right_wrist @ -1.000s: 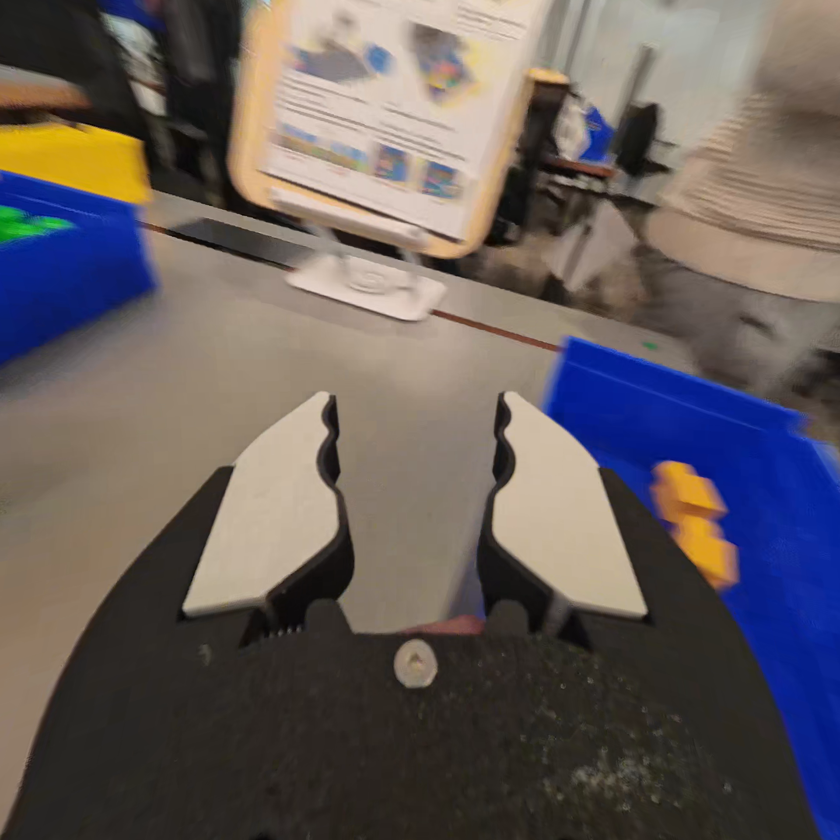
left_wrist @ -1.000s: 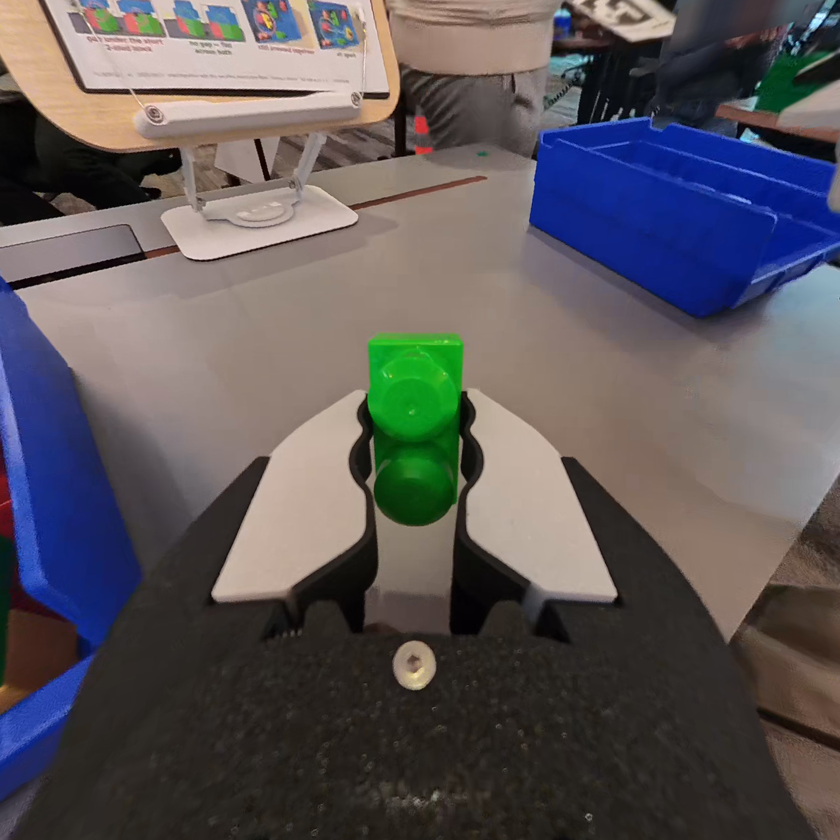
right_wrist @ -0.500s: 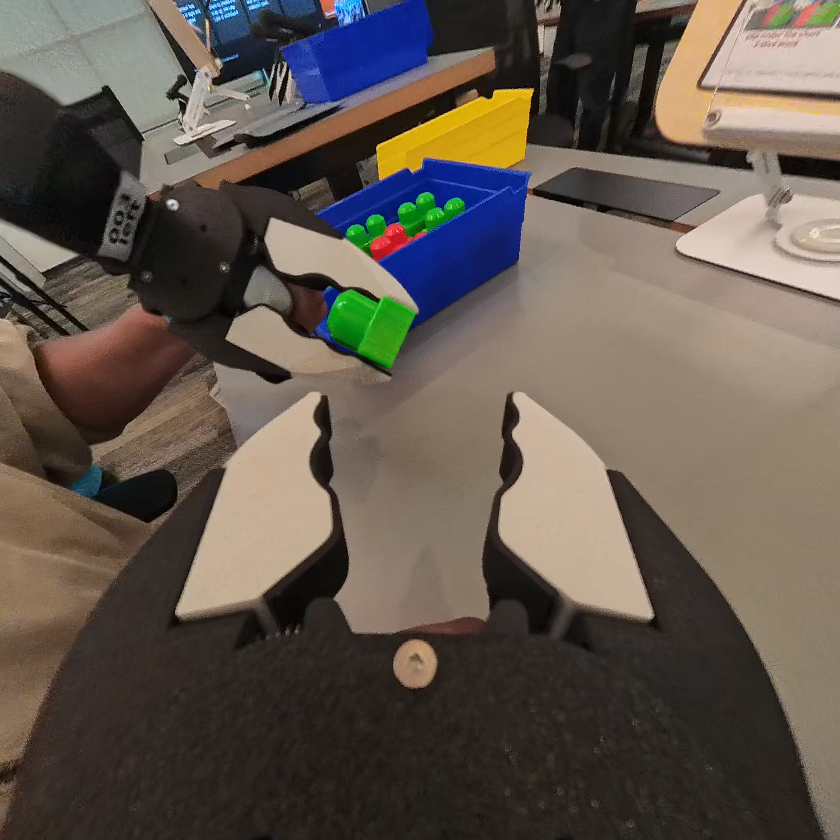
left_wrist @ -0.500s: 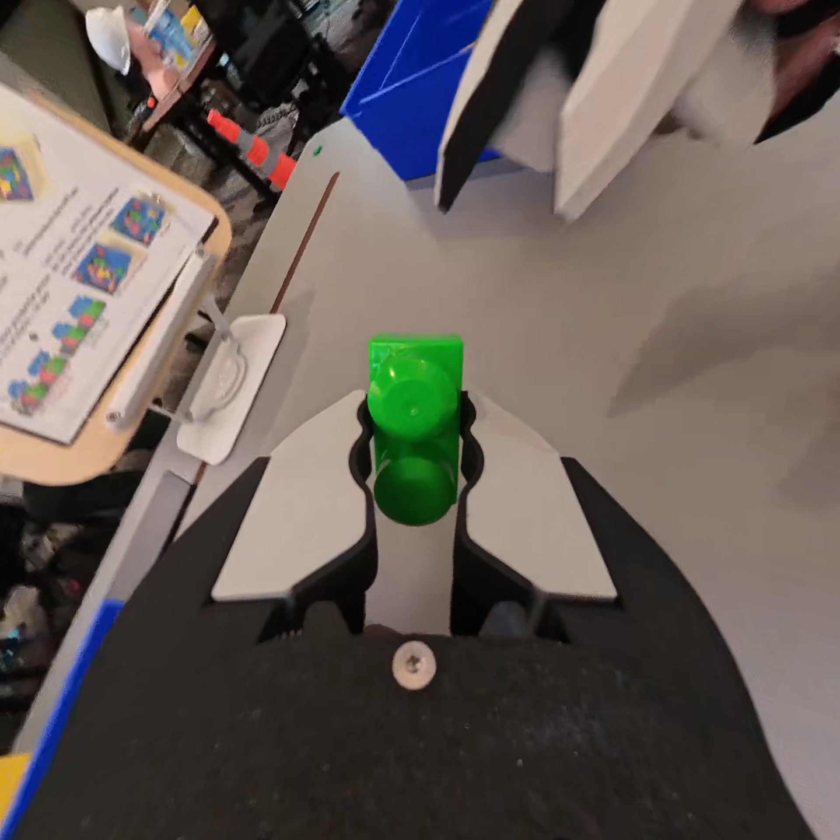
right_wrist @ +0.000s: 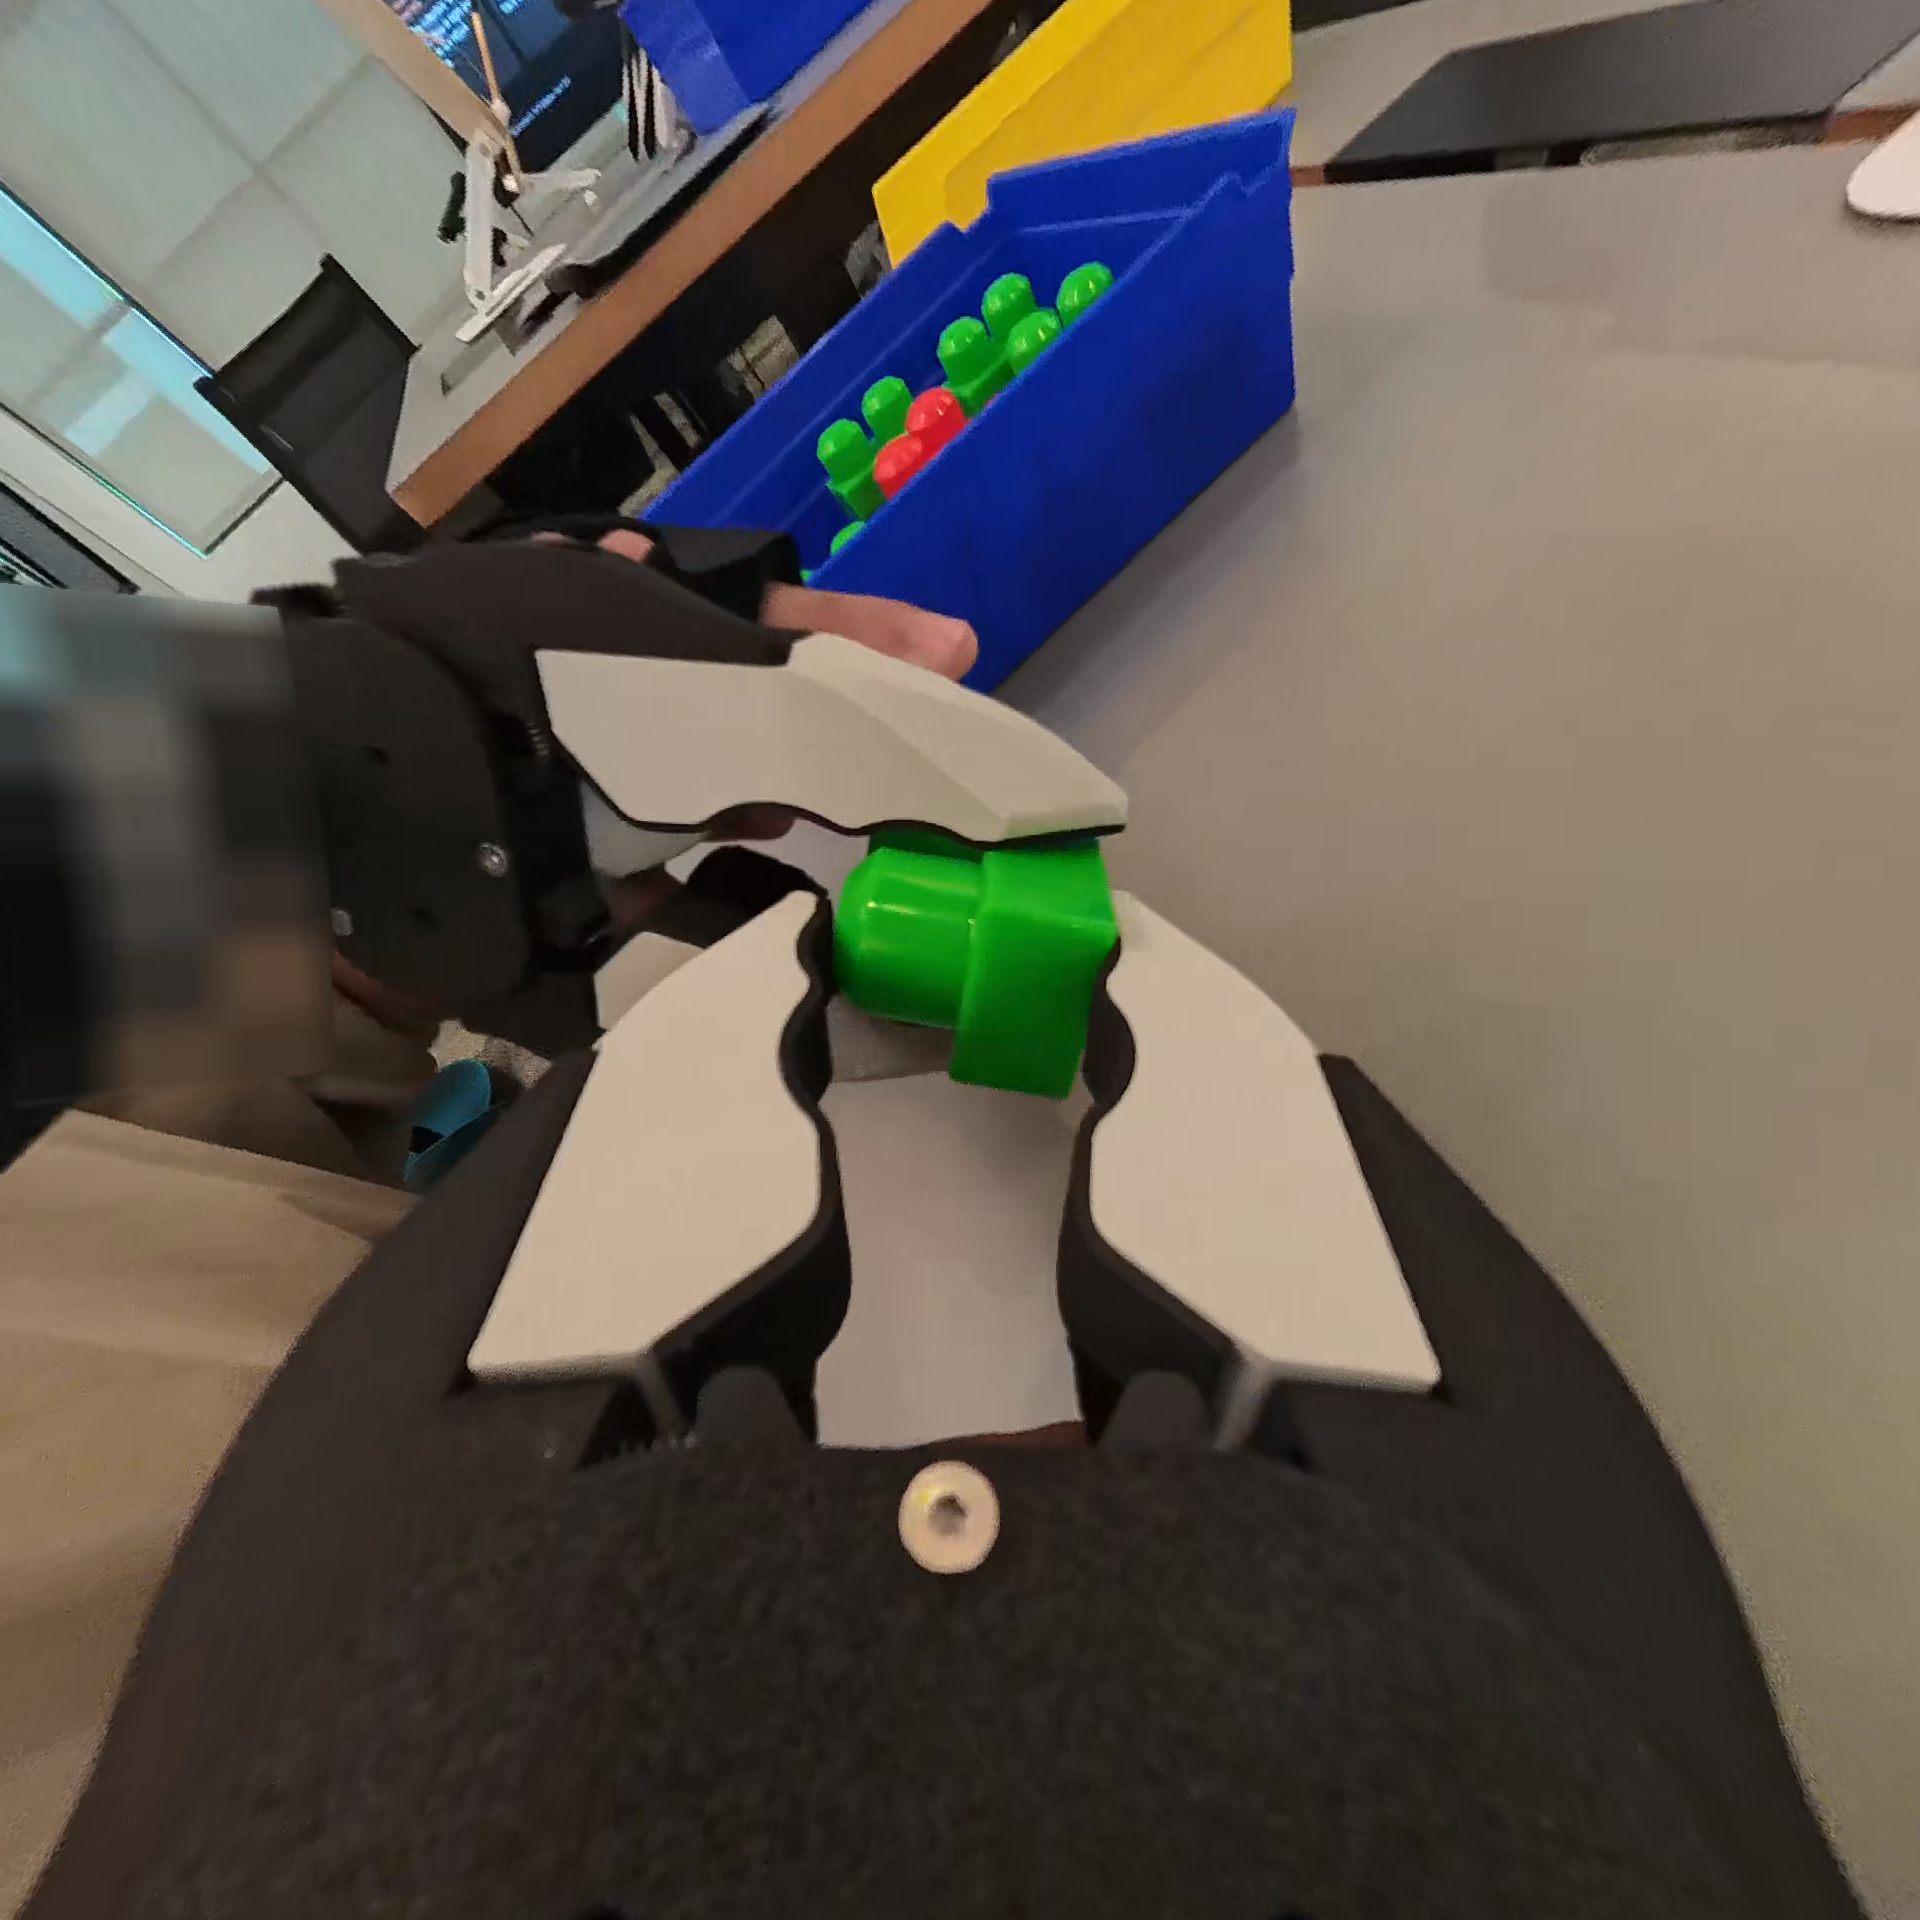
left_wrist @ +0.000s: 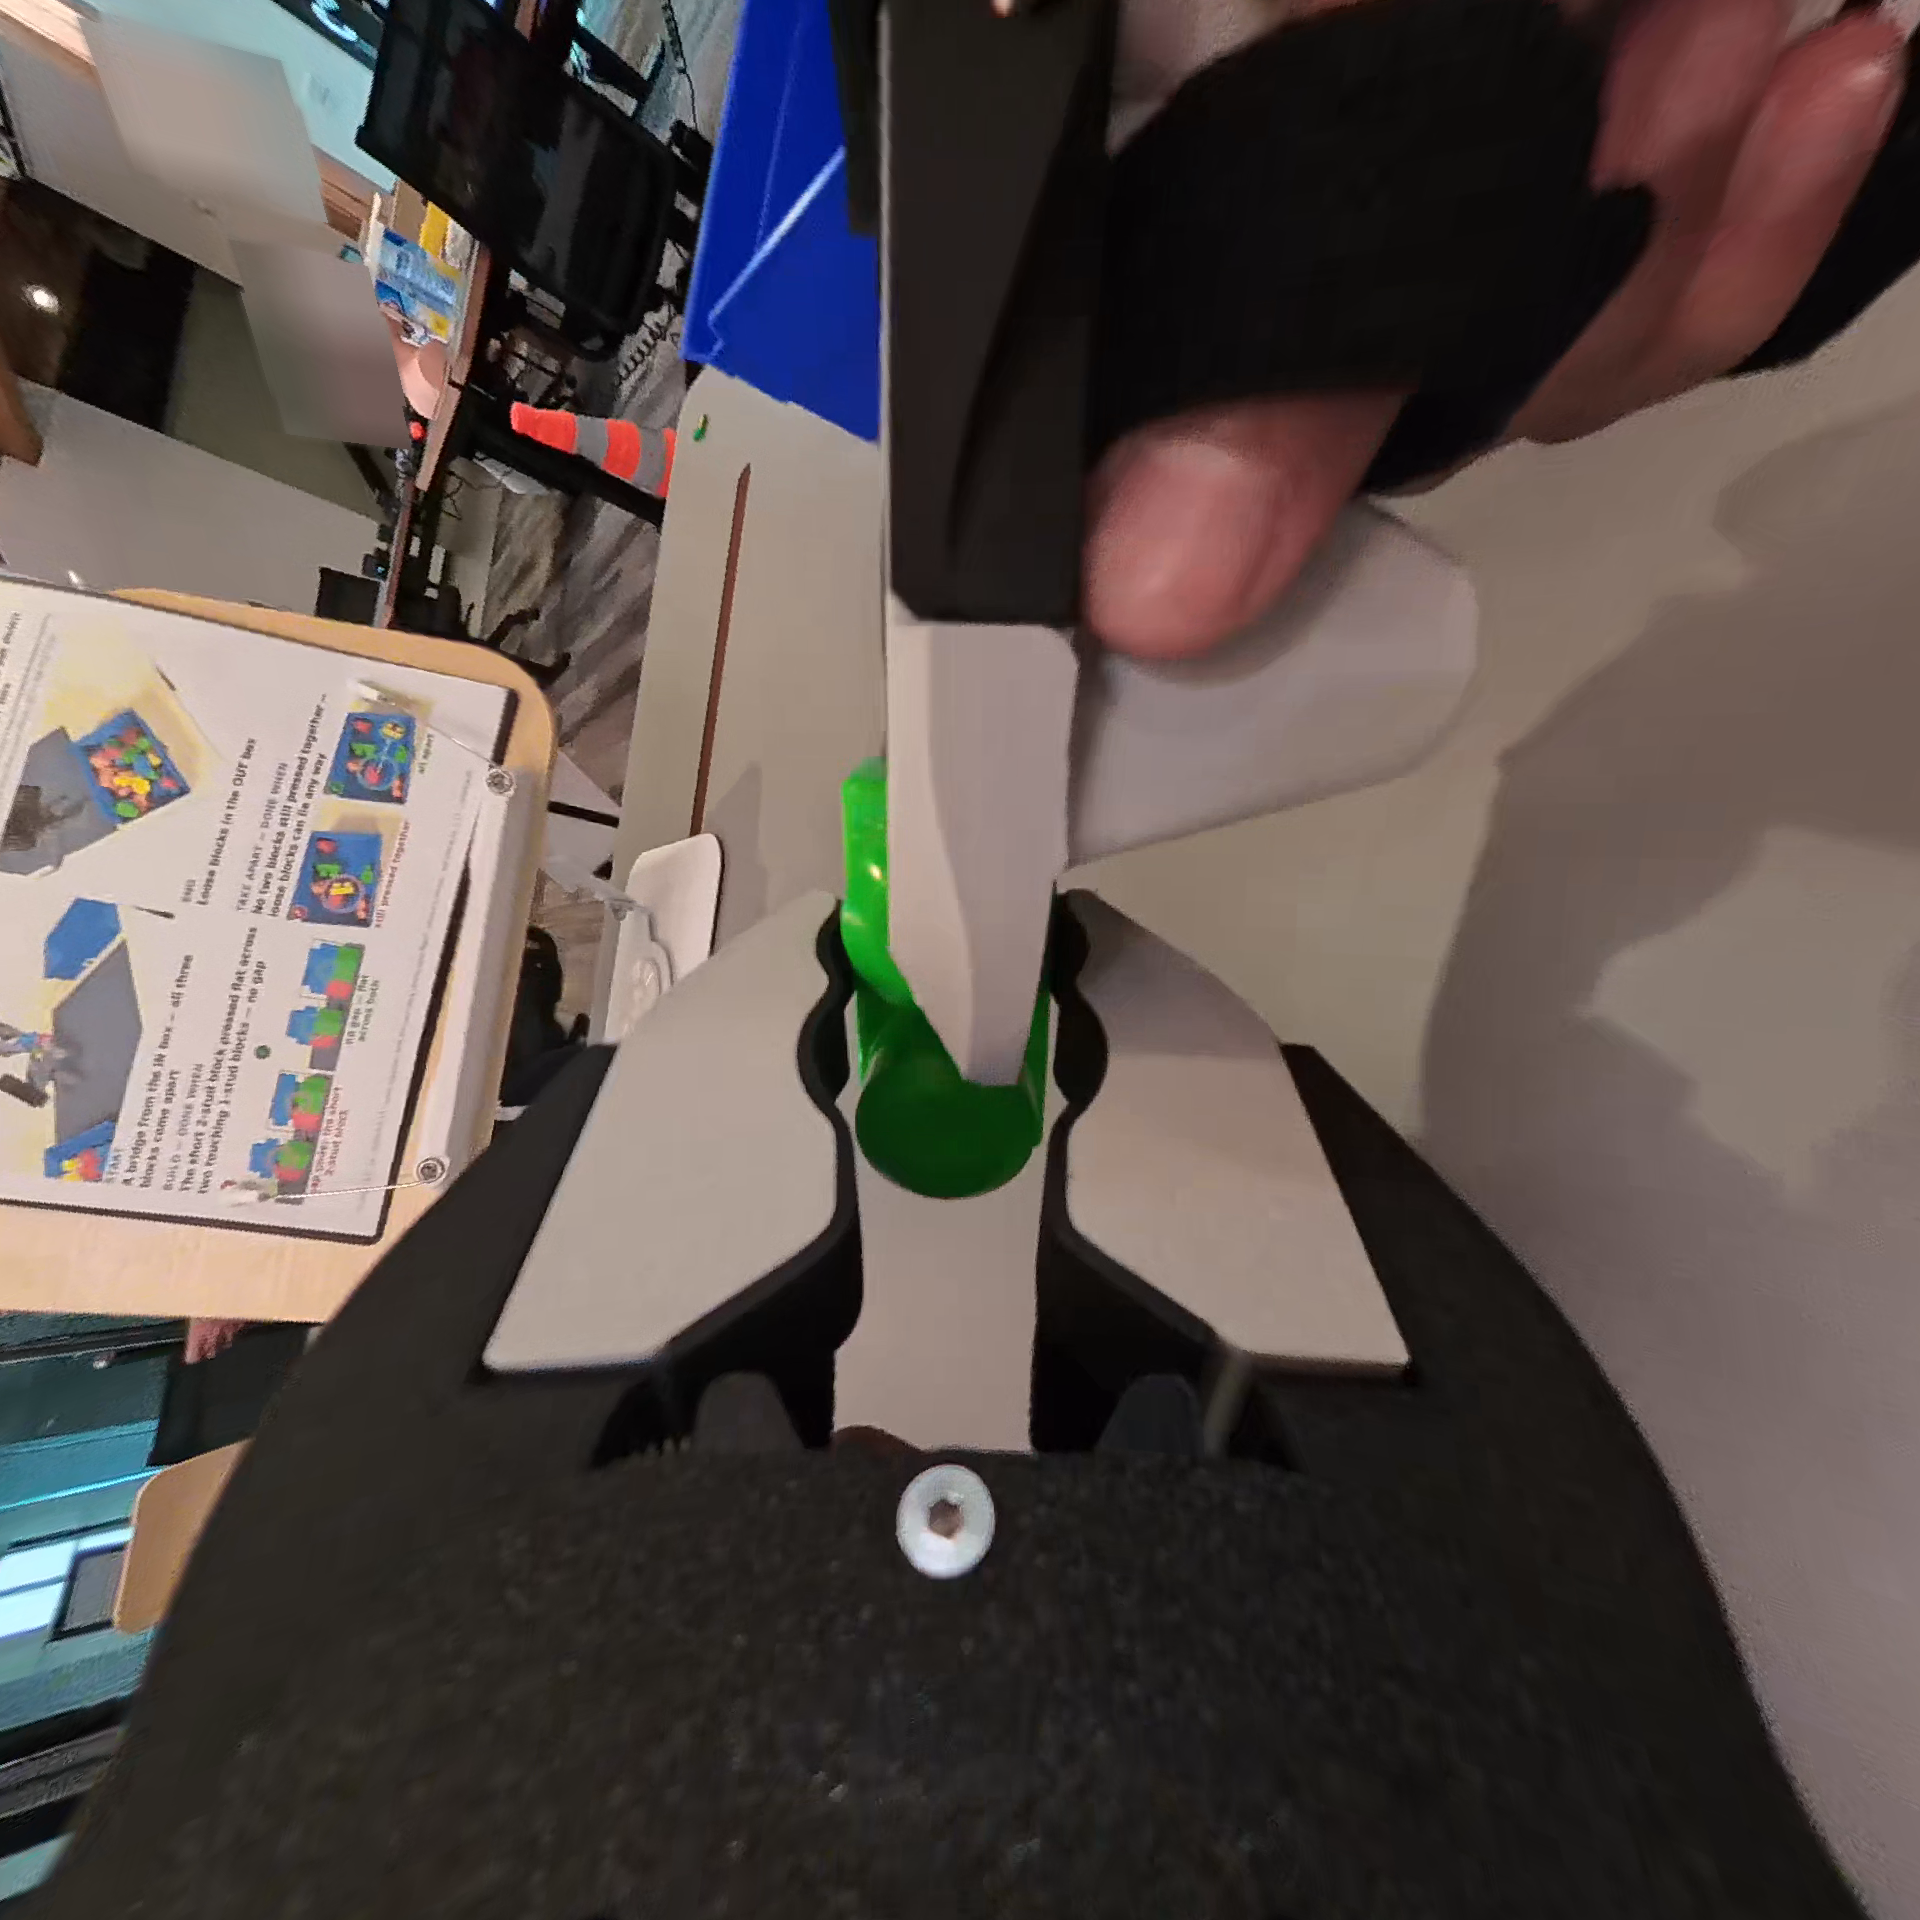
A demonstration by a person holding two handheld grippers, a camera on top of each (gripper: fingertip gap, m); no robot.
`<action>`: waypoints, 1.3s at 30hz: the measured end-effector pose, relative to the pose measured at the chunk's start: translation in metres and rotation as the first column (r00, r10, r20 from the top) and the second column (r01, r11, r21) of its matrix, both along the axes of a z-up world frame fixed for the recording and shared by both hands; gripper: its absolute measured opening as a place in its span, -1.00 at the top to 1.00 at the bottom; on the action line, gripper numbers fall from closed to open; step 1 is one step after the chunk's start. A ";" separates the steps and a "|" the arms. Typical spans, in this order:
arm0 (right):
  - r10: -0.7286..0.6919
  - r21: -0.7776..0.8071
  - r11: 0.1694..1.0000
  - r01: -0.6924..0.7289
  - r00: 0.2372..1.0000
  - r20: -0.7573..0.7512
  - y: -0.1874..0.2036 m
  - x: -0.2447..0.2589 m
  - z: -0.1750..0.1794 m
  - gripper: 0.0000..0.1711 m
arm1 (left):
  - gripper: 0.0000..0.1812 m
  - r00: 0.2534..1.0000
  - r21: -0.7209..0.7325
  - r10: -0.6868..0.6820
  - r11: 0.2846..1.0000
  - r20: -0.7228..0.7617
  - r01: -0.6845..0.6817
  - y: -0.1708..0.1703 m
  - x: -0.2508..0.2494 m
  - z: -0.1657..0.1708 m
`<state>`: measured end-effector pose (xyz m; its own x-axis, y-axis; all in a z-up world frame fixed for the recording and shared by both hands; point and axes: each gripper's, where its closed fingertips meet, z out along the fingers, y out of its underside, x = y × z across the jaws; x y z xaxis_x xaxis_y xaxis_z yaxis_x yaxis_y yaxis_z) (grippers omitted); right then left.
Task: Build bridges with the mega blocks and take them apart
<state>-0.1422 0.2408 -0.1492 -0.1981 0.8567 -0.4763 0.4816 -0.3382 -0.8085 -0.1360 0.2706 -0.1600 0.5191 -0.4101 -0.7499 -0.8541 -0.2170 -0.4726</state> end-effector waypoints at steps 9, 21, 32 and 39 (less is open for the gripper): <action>-0.018 0.021 1.000 0.018 1.000 0.012 0.006 0.001 0.000 0.48 | 0.58 0.997 0.076 0.061 0.995 -0.039 -0.058 -0.004 -0.012 0.002; -0.327 0.221 0.908 0.355 0.932 -0.157 0.085 0.072 0.028 0.48 | -0.13 0.715 0.052 0.297 0.905 0.633 -0.423 -0.058 -0.062 0.019; -0.659 0.484 0.567 0.667 0.719 -0.219 0.191 0.173 0.046 0.48 | -0.05 0.383 0.003 0.242 0.842 0.892 -0.539 -0.083 -0.046 -0.001; -0.775 0.607 0.495 0.622 0.631 -0.014 0.350 0.166 -0.015 0.47 | 0.04 0.361 -0.013 0.236 0.851 0.902 -0.525 -0.081 -0.041 -0.003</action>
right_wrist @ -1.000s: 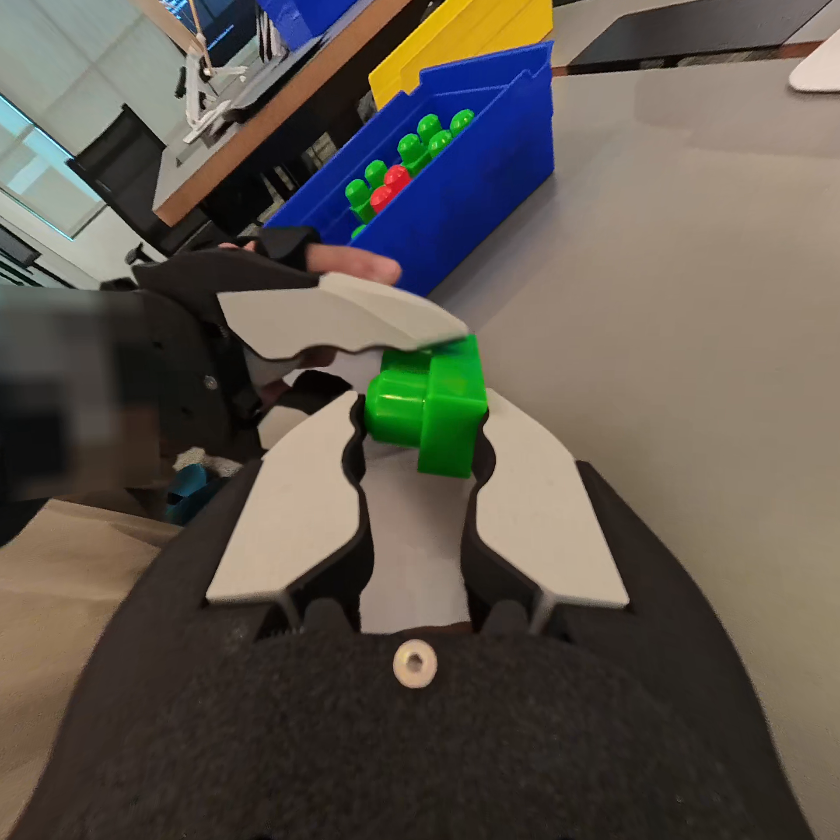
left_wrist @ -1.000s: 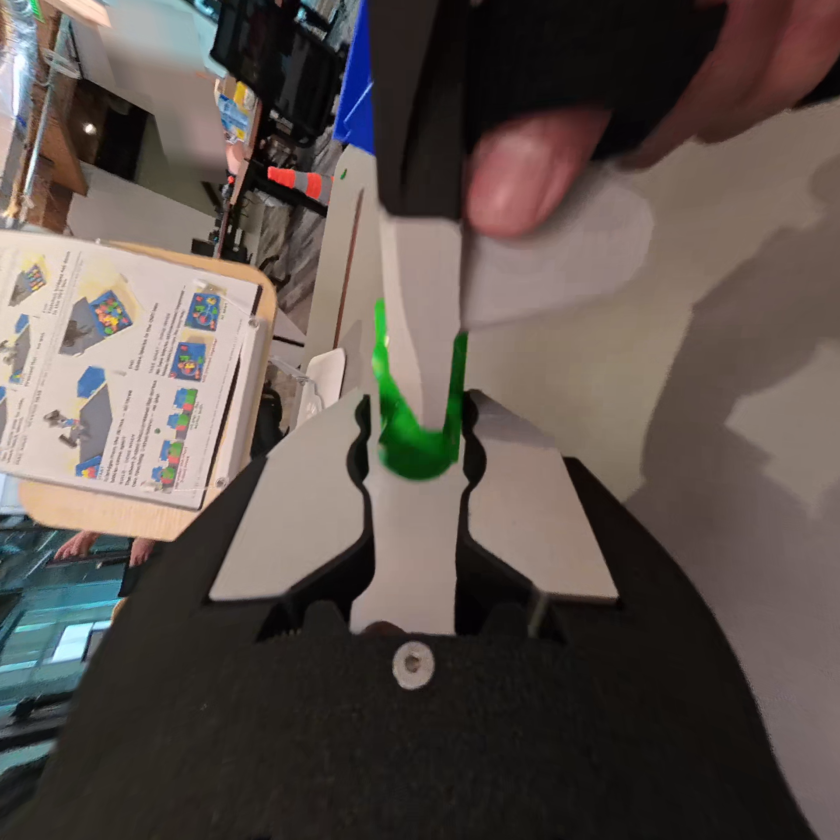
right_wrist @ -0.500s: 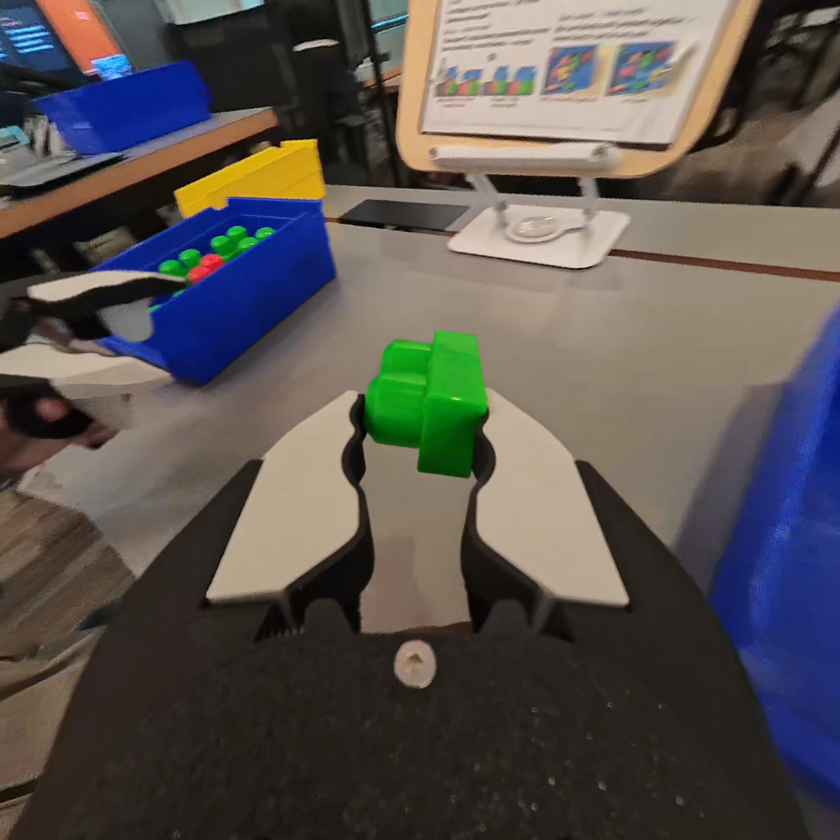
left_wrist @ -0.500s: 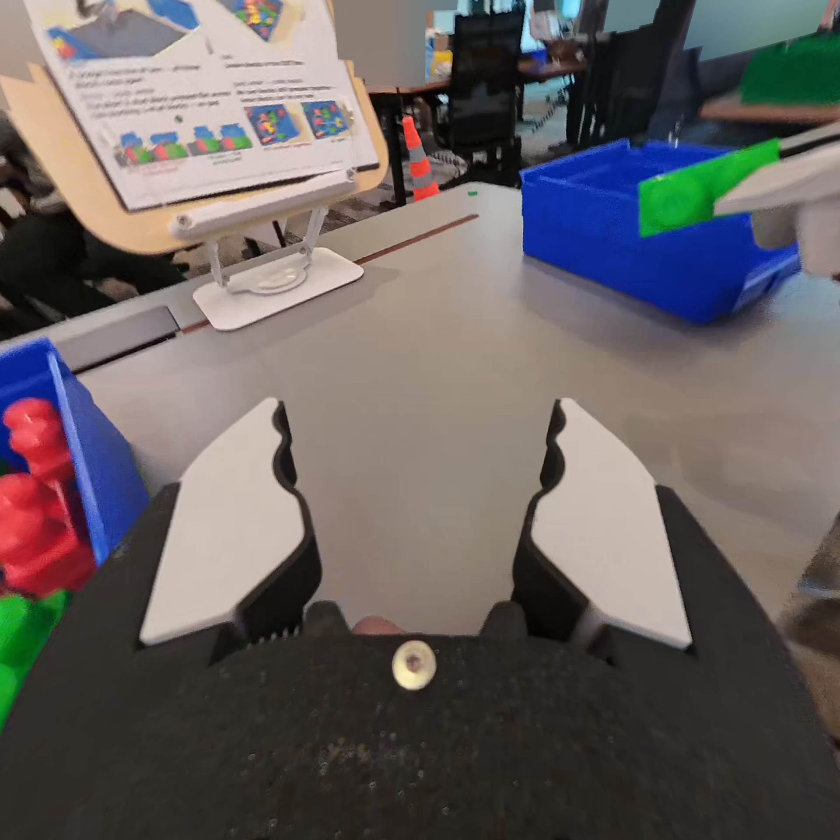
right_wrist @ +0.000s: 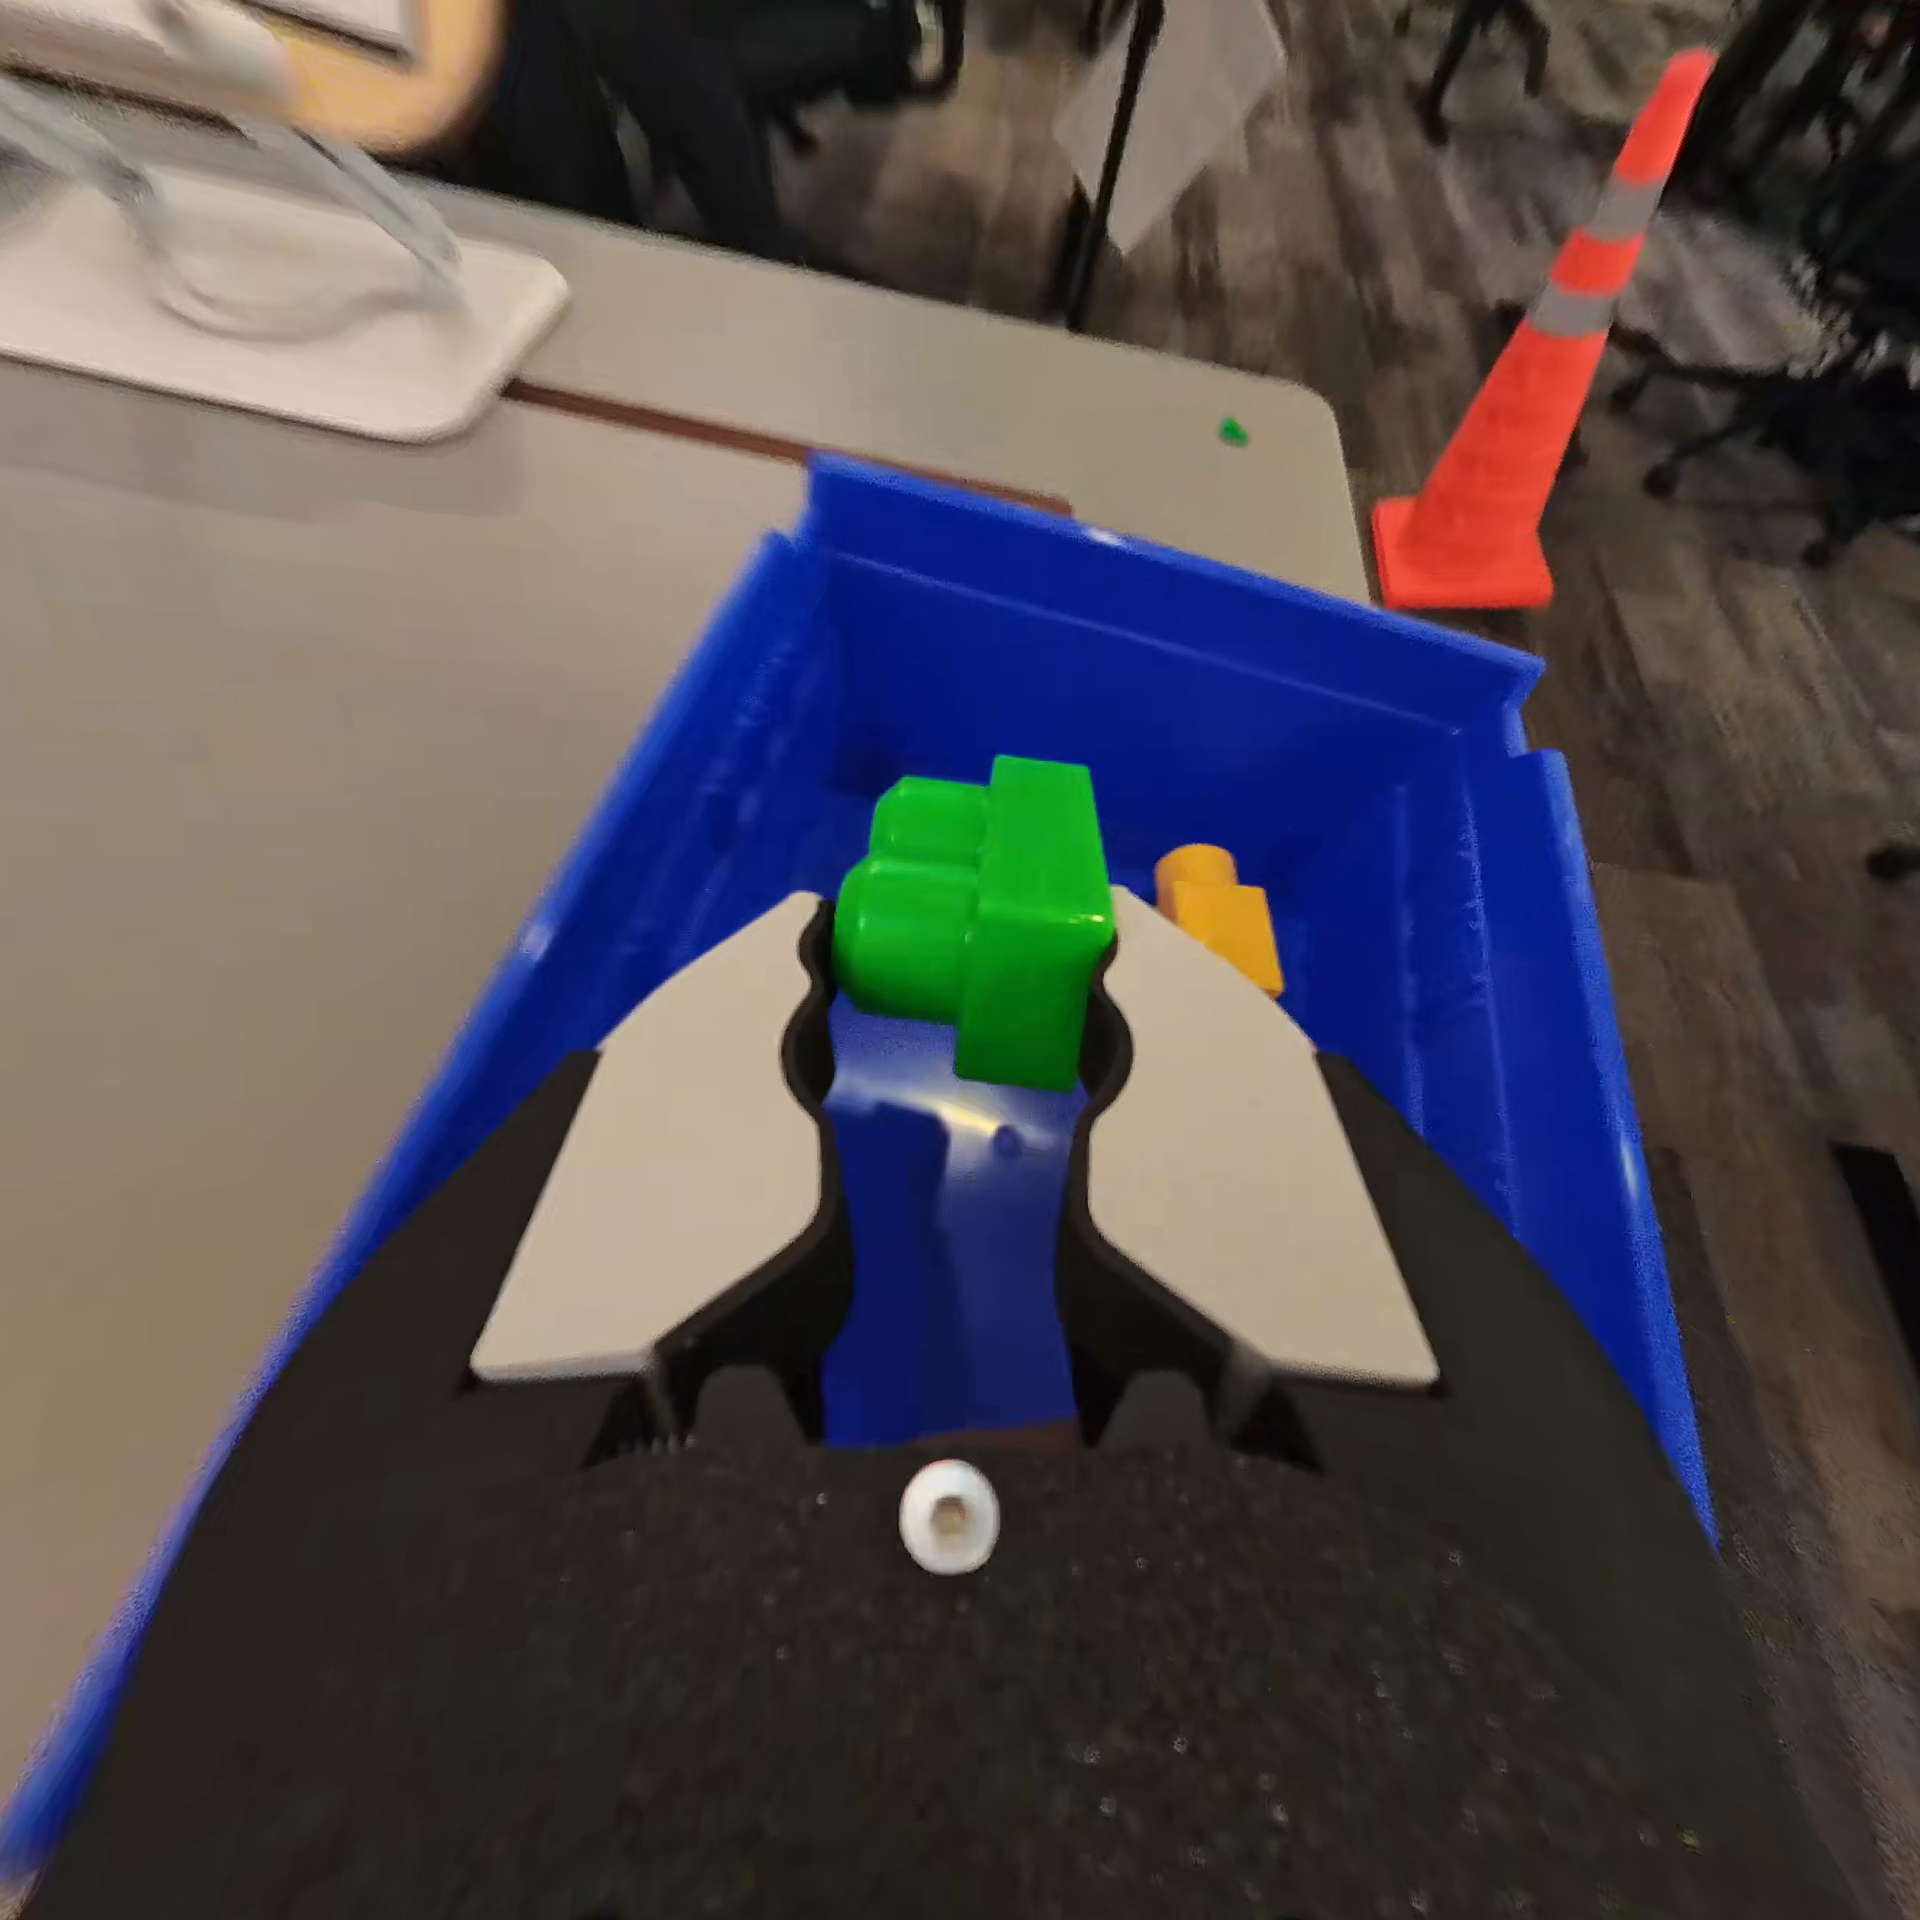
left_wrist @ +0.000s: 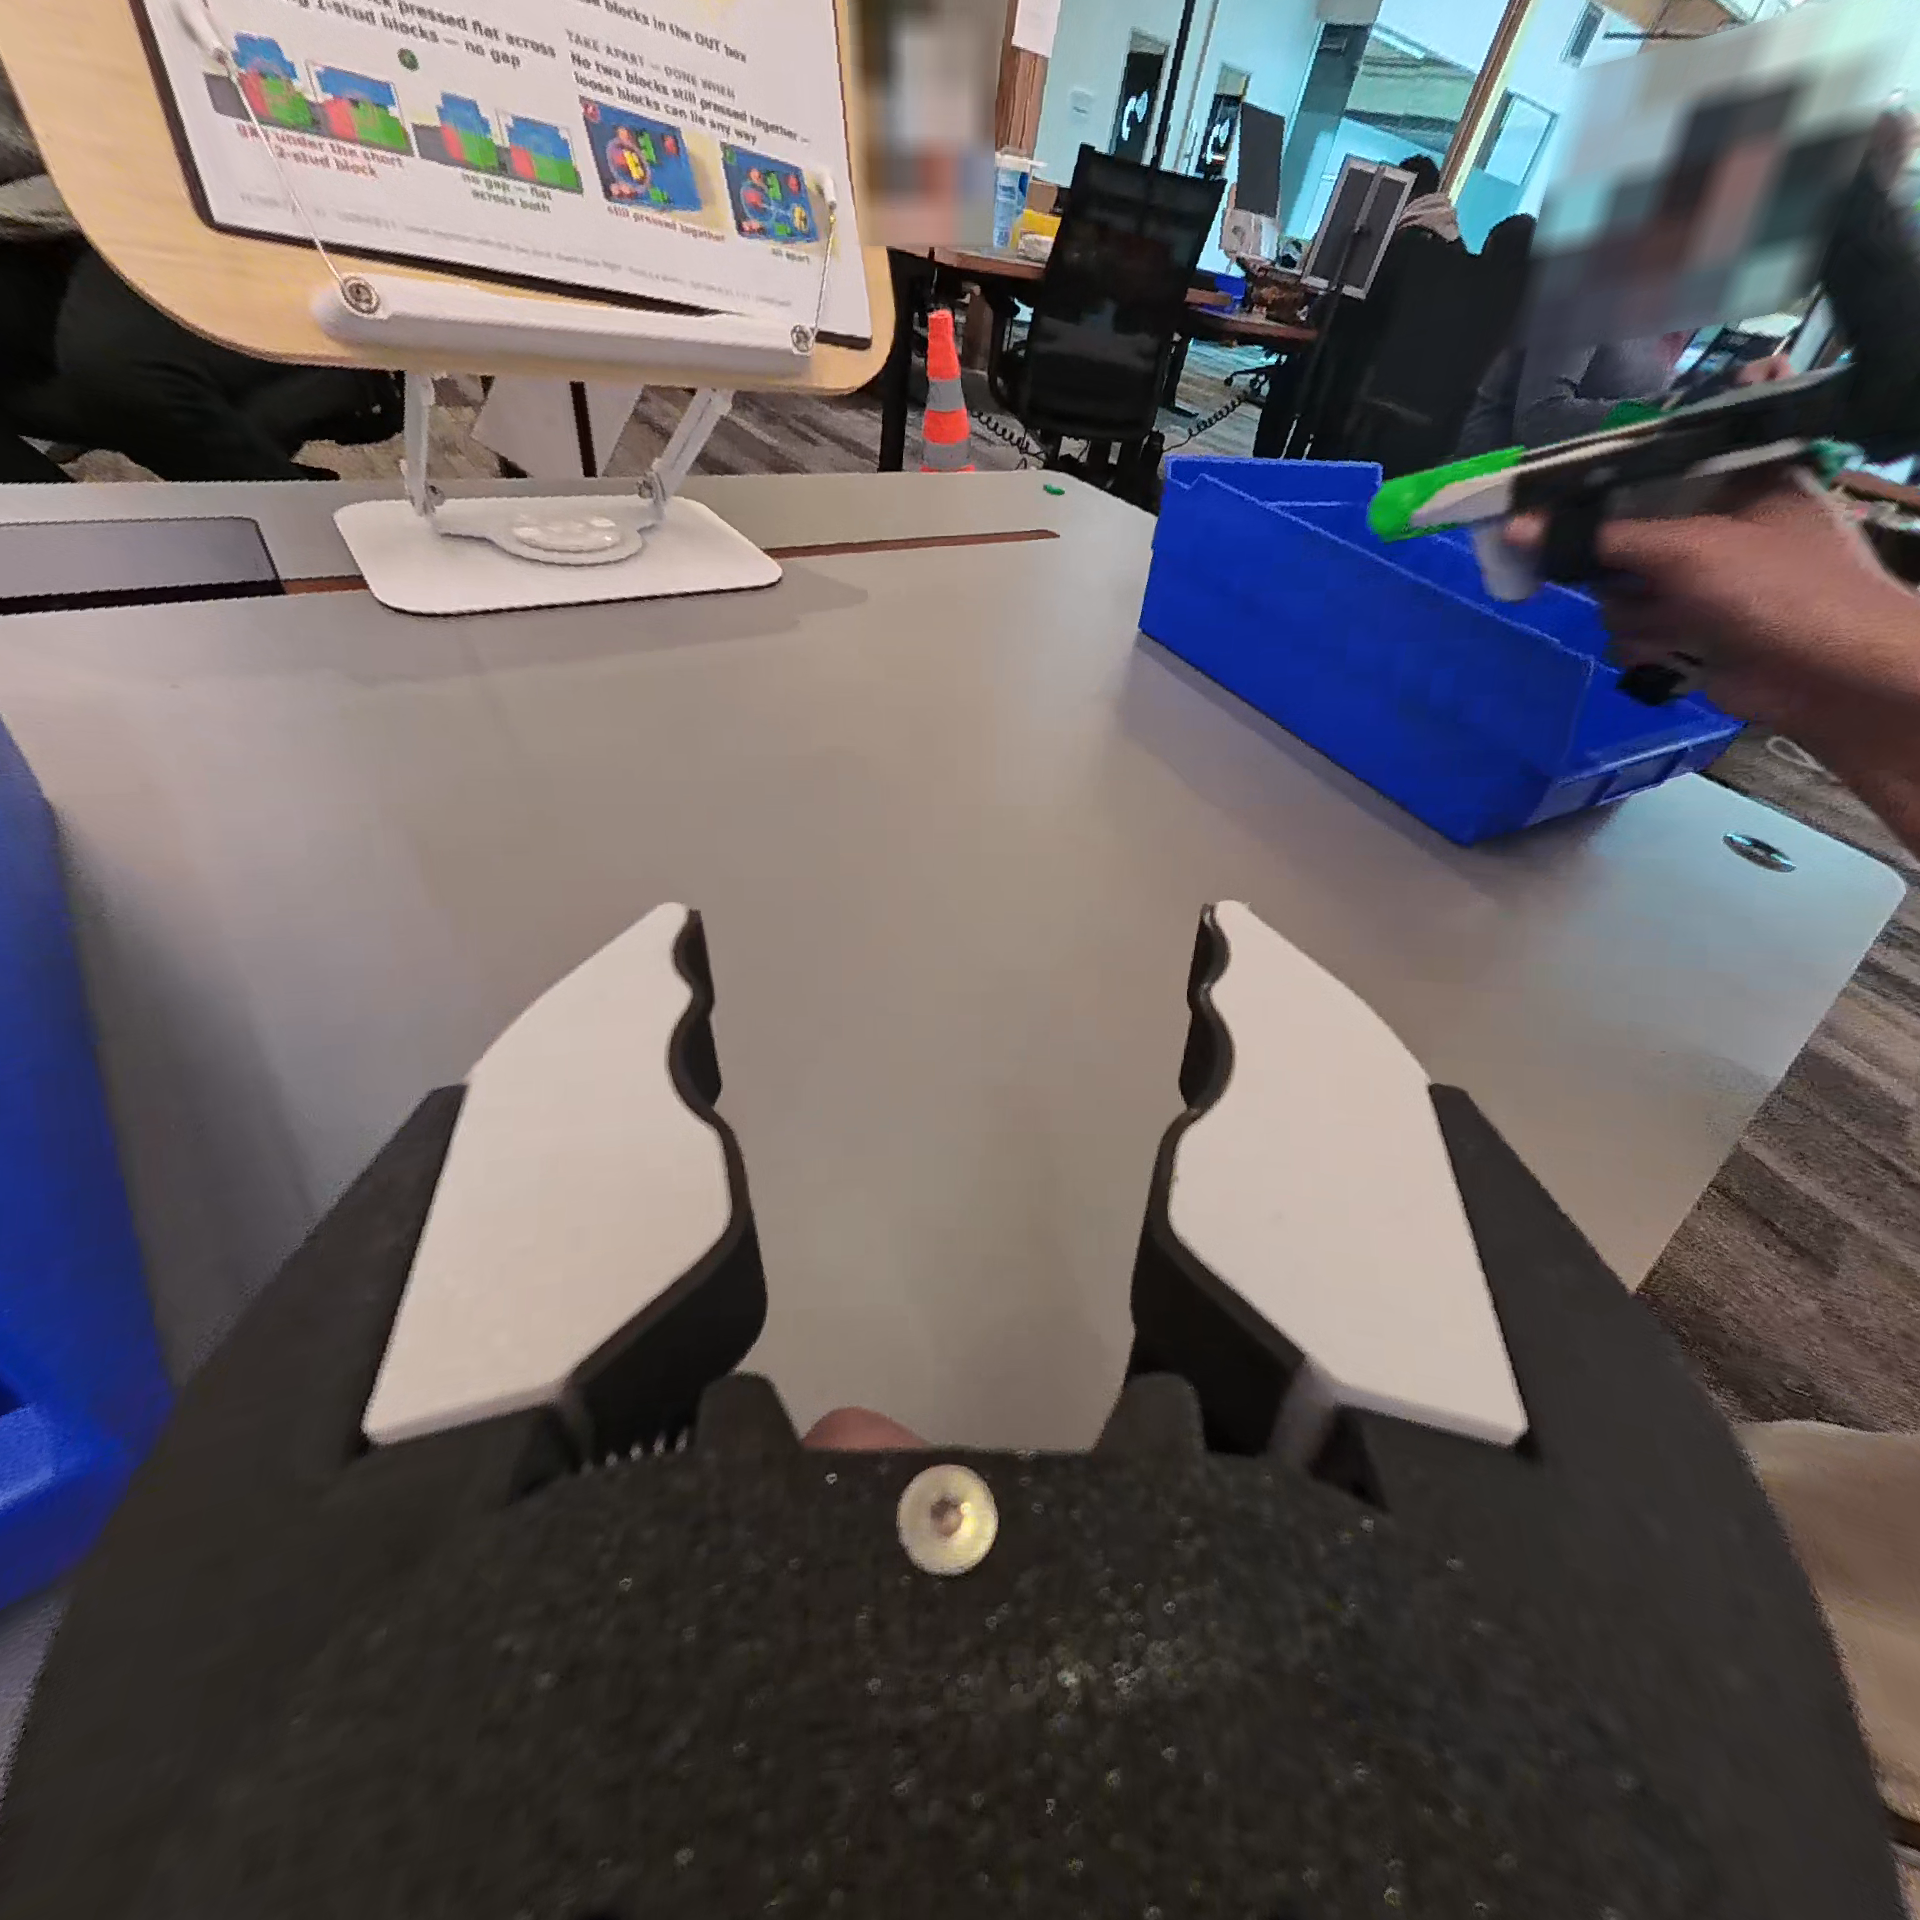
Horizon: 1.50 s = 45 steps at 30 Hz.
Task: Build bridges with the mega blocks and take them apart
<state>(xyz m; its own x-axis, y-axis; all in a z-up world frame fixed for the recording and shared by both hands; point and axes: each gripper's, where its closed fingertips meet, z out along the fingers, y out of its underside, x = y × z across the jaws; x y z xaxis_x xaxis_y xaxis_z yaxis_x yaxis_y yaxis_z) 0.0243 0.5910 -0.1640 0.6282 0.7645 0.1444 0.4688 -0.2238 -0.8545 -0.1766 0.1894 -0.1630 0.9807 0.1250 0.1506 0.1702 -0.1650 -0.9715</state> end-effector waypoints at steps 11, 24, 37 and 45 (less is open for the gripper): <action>-0.065 -0.134 0.986 0.097 0.972 0.224 0.071 -0.028 -0.078 0.47 | 0.08 0.999 -0.019 -0.002 1.000 -0.047 0.001 -0.001 0.001 -0.002; -0.072 0.000 0.997 0.072 0.997 0.016 0.021 -0.012 0.015 0.20 | 0.09 0.995 -0.030 0.043 0.998 -0.086 -0.046 -0.002 -0.010 0.002; 0.324 0.210 0.942 -0.262 0.872 -0.367 -0.274 -0.079 0.025 0.15 | 0.11 0.974 -0.067 0.140 0.986 -0.178 -0.154 0.003 -0.027 0.005; 0.385 0.101 0.922 -0.373 0.867 -0.316 -0.308 -0.092 -0.019 0.18 | 0.11 0.973 -0.135 0.175 0.971 -0.150 -0.196 -0.011 -0.024 -0.016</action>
